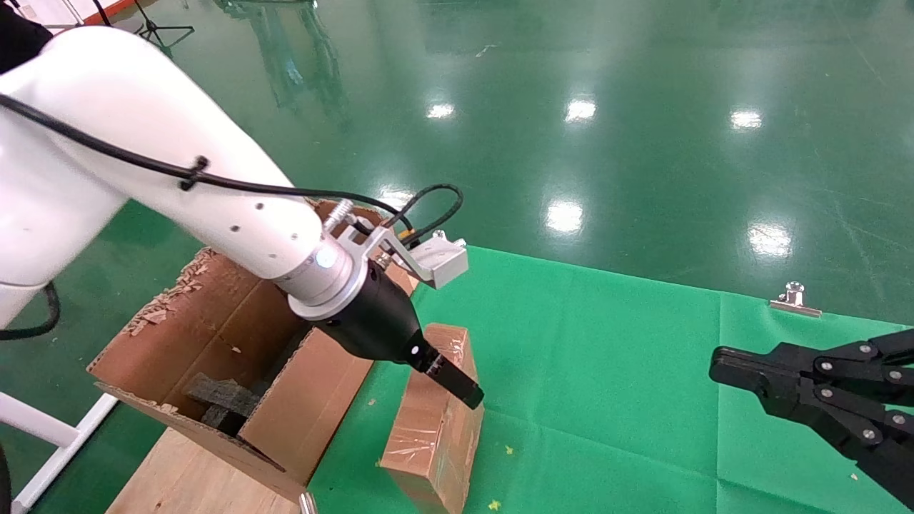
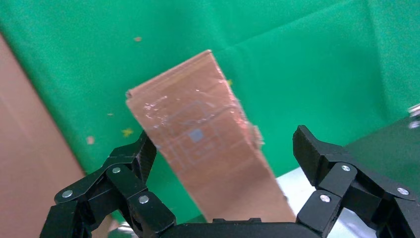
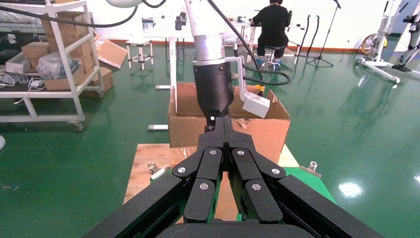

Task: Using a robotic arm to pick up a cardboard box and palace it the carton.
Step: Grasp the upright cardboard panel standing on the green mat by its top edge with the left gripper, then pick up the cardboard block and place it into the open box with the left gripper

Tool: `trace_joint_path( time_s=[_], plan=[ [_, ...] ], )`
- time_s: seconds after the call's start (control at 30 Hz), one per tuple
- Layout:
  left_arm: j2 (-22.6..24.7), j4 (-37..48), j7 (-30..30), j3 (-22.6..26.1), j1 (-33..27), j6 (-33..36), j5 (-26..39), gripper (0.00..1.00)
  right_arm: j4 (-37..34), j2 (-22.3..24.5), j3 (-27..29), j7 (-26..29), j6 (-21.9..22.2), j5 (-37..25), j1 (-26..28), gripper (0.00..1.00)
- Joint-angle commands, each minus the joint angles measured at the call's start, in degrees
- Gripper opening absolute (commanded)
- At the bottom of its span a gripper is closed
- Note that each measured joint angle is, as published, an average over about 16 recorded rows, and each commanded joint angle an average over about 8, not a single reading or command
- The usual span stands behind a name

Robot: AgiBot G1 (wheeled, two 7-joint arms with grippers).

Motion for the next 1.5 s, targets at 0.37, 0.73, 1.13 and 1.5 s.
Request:
trace_joint_path(
  time_s=[0.37, 0.73, 1.13, 1.5],
  plan=[
    [1.55, -0.05, 0.45, 2.5, -1.15, -0.01, 2.05, 0.4, -0.01, 0.01, 0.0, -0.01, 0.02, 0.02, -0.01, 1.0],
    [1.29, 0.0, 0.31, 1.92, -0.93, 0.01, 1.75, 0.0, -0.01, 0.01, 0.0, -0.01, 0.02, 0.02, -0.01, 1.0],
    [1.2, 0.05, 0.25, 1.67, -0.81, 0.05, 1.6, 0.0, -0.01, 0.01, 0.0, -0.01, 0.02, 0.02, -0.01, 1.0],
    [1.28, 0.43, 0.67, 1.61, -0.92, -0.13, 1.52, 0.0, -0.01, 0.01, -0.01, -0.01, 0.01, 0.01, -0.01, 1.0]
  ],
)
